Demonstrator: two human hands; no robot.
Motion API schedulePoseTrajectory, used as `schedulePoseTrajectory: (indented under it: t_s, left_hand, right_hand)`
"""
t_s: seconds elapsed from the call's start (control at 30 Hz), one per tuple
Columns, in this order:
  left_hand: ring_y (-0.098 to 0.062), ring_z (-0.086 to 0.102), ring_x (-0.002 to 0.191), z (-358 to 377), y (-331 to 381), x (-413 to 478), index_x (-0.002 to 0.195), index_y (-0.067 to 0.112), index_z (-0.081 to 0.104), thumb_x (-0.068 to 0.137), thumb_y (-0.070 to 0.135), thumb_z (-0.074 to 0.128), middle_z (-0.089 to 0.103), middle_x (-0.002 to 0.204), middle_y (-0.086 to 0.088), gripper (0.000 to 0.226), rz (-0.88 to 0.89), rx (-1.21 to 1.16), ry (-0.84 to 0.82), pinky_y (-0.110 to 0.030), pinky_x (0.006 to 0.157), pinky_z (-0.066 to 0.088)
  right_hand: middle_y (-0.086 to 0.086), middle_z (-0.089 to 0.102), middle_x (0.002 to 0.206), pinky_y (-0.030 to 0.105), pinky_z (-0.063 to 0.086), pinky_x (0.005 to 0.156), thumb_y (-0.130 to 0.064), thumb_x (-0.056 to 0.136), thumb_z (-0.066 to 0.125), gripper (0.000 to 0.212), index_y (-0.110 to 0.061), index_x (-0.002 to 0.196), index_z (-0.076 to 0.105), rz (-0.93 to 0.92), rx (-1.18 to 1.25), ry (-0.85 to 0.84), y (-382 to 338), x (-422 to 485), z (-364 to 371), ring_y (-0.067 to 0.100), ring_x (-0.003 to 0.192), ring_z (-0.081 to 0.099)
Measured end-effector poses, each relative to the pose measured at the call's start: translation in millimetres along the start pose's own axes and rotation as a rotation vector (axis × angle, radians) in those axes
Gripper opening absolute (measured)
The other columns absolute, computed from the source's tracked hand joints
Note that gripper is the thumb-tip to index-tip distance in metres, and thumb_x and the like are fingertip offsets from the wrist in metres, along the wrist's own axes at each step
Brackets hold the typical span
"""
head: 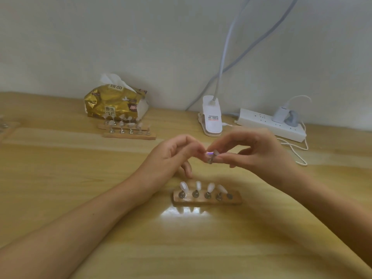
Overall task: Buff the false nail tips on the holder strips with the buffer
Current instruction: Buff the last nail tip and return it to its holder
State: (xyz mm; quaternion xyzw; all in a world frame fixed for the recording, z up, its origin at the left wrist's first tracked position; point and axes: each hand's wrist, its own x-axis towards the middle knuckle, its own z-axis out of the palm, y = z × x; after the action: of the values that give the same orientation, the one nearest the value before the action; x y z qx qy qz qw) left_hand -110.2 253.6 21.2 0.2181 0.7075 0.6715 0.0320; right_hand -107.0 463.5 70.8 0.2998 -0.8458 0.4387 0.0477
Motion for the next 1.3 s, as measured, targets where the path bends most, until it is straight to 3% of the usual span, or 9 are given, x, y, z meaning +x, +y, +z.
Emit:
schedulePoseTrajectory:
  t_s: [0.07, 0.23, 0.3, 0.43, 0.53, 0.67, 0.73, 1.07, 1.3]
  left_hand:
    - [-0.01, 0.06, 0.06, 0, 0, 1, 0.105, 0.016, 0.064, 0.092, 0.048, 0.04, 0.076, 0.098, 0.005, 0.042, -0.01, 0.032, 0.036, -0.013, 0.057, 0.045]
    - [-0.012, 0.06, 0.059, 1, 0, 1, 0.105, 0.018, 0.064, 0.094, 0.051, 0.034, 0.077, 0.094, 0.002, 0.046, -0.032, 0.036, 0.047, -0.012, 0.055, 0.044]
    - [-0.012, 0.059, 0.057, 1, 0, 0, 0.104, 0.018, 0.065, 0.094, 0.05, 0.034, 0.077, 0.093, 0.001, 0.046, -0.032, 0.04, 0.046, -0.012, 0.055, 0.044]
    - [-0.015, 0.059, 0.058, 0, 2, -2, 0.103, 0.017, 0.065, 0.096, 0.048, 0.033, 0.077, 0.09, 0.0, 0.046, -0.035, 0.056, 0.076, -0.023, 0.058, 0.042]
    - [-0.016, 0.059, 0.059, 1, 2, -1, 0.103, 0.016, 0.065, 0.098, 0.045, 0.032, 0.077, 0.088, 0.0, 0.044, -0.038, 0.063, 0.093, -0.026, 0.059, 0.041]
    - [-0.013, 0.059, 0.057, 0, 1, 0, 0.103, 0.015, 0.065, 0.103, 0.039, 0.033, 0.077, 0.087, -0.001, 0.04, -0.044, 0.071, 0.113, -0.024, 0.058, 0.041]
    - [-0.012, 0.059, 0.057, 0, 0, 0, 0.103, 0.015, 0.065, 0.105, 0.035, 0.033, 0.077, 0.086, 0.0, 0.038, -0.042, 0.08, 0.131, -0.023, 0.06, 0.043]
    - [-0.009, 0.065, 0.075, 0, -5, -1, 0.097, 0.016, 0.069, 0.105, 0.027, 0.036, 0.076, 0.088, 0.003, 0.035, 0.015, 0.16, 0.134, -0.018, 0.061, 0.047]
    - [-0.011, 0.066, 0.088, 2, -1, -2, 0.095, 0.035, 0.077, 0.099, 0.055, 0.038, 0.075, 0.098, 0.006, 0.045, 0.019, 0.07, 0.108, -0.025, 0.07, 0.048]
  right_hand:
    - [-0.005, 0.077, 0.084, 0.018, 0.055, 0.062, -0.03, 0.07, 0.078, 0.018, -0.022, 0.086, 0.078, 0.063, -0.033, 0.004, 2, -13, -11, 0.007, 0.08, 0.072]
    - [-0.009, 0.075, 0.084, 0.026, 0.059, 0.067, -0.038, 0.067, 0.078, 0.021, -0.025, 0.084, 0.079, 0.137, -0.076, -0.039, 1, -44, -11, 0.007, 0.078, 0.073]
    - [-0.008, 0.075, 0.083, 0.024, 0.057, 0.065, -0.032, 0.07, 0.082, 0.012, -0.029, 0.08, 0.077, 0.146, -0.078, -0.031, 1, -49, -4, 0.007, 0.08, 0.072]
    - [-0.009, 0.075, 0.083, 0.013, 0.049, 0.06, -0.013, 0.075, 0.085, 0.02, -0.03, 0.076, 0.075, 0.17, -0.119, -0.021, 1, -50, 2, 0.004, 0.081, 0.07]
    - [-0.013, 0.074, 0.083, 0.012, 0.049, 0.062, -0.015, 0.074, 0.085, 0.017, -0.029, 0.08, 0.076, 0.17, -0.147, -0.035, 0, -50, 1, 0.002, 0.082, 0.069]
    - [-0.014, 0.067, 0.095, 0.011, 0.047, 0.067, -0.021, 0.069, 0.09, 0.036, -0.032, 0.099, 0.075, 0.219, -0.205, -0.137, 3, -48, 2, 0.001, 0.091, 0.064]
    - [-0.014, 0.063, 0.095, 0.009, 0.042, 0.068, -0.021, 0.07, 0.09, 0.033, -0.029, 0.098, 0.075, 0.211, -0.276, -0.165, 7, -50, 4, 0.001, 0.088, 0.06]
    - [-0.011, 0.059, 0.091, 0.01, 0.039, 0.069, -0.015, 0.075, 0.082, 0.021, -0.022, 0.094, 0.075, -0.069, -0.456, 0.129, 10, -50, -7, 0.011, 0.084, 0.06]
    - [-0.012, 0.058, 0.085, 0.015, 0.042, 0.061, -0.017, 0.075, 0.084, 0.022, -0.028, 0.092, 0.077, -0.009, -0.334, 0.219, 23, -36, -18, 0.013, 0.085, 0.061]
